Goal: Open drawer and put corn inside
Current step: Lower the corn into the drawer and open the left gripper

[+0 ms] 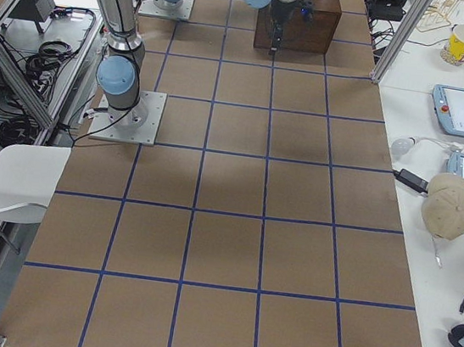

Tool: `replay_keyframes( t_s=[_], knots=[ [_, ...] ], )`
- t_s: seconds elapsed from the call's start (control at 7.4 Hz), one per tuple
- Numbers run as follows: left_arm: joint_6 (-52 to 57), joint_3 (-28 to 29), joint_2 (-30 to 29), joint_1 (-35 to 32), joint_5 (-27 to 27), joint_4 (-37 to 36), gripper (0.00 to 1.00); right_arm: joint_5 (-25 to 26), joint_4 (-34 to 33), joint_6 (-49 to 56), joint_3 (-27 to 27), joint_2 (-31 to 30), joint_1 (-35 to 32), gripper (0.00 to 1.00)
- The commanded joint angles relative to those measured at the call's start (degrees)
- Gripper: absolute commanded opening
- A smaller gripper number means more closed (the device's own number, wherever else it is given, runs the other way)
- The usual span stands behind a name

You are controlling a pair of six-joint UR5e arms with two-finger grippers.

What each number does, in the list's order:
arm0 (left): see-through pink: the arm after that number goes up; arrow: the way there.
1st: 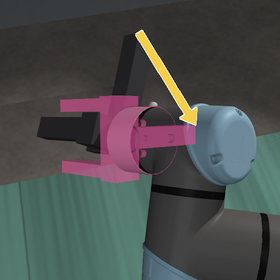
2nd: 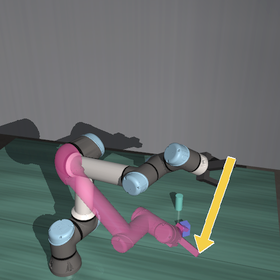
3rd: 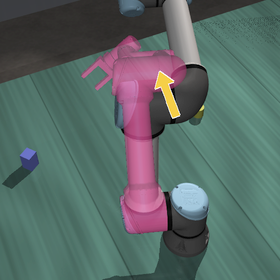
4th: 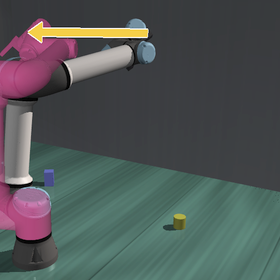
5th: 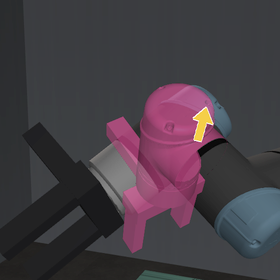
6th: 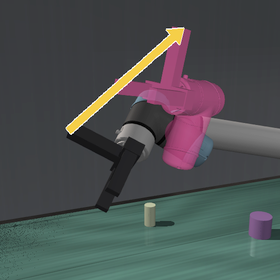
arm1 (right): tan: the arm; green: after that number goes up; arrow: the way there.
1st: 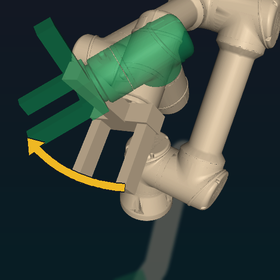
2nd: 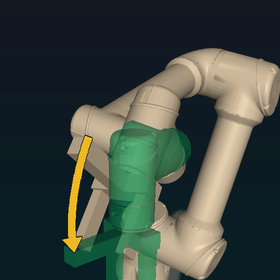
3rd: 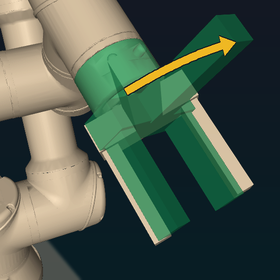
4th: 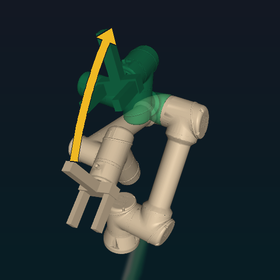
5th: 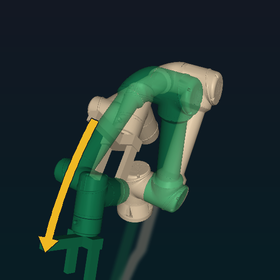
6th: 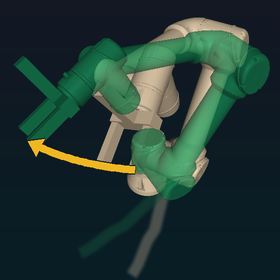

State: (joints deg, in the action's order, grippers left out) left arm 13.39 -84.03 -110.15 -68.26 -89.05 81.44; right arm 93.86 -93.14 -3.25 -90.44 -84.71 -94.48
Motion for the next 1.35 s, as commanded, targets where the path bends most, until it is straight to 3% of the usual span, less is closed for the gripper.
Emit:
replay_keyframes(
  t_s=[0.0,0.14,0.41,1.08,1.22],
  knots=[
    [0.2,-0.9,-0.2,0.0,0.0,-0.9,0.11,0.0,0.1,0.0,0.1,0.0,0.0,1.0],
    [0.2,-0.9,-0.3,-0.2,0.1,-1.0,0.86,0.0,0.1,0.0,0.0,0.0,0.0,1.0],
    [0.2,-0.8,-0.2,-0.5,0.1,-1.0,0.99,0.0,0.1,0.0,0.0,0.0,0.0,1.0],
    [0.2,-0.1,5.4,-1.3,3.3,0.0,1.0,0.0,0.1,0.0,0.0,0.0,0.0,1.0],
    [0.0,-0.1,7.7,-4.8,2.3,1.0,1.0,0.0,0.1,0.0,0.0,0.0,0.0,1.0]
  ],
)
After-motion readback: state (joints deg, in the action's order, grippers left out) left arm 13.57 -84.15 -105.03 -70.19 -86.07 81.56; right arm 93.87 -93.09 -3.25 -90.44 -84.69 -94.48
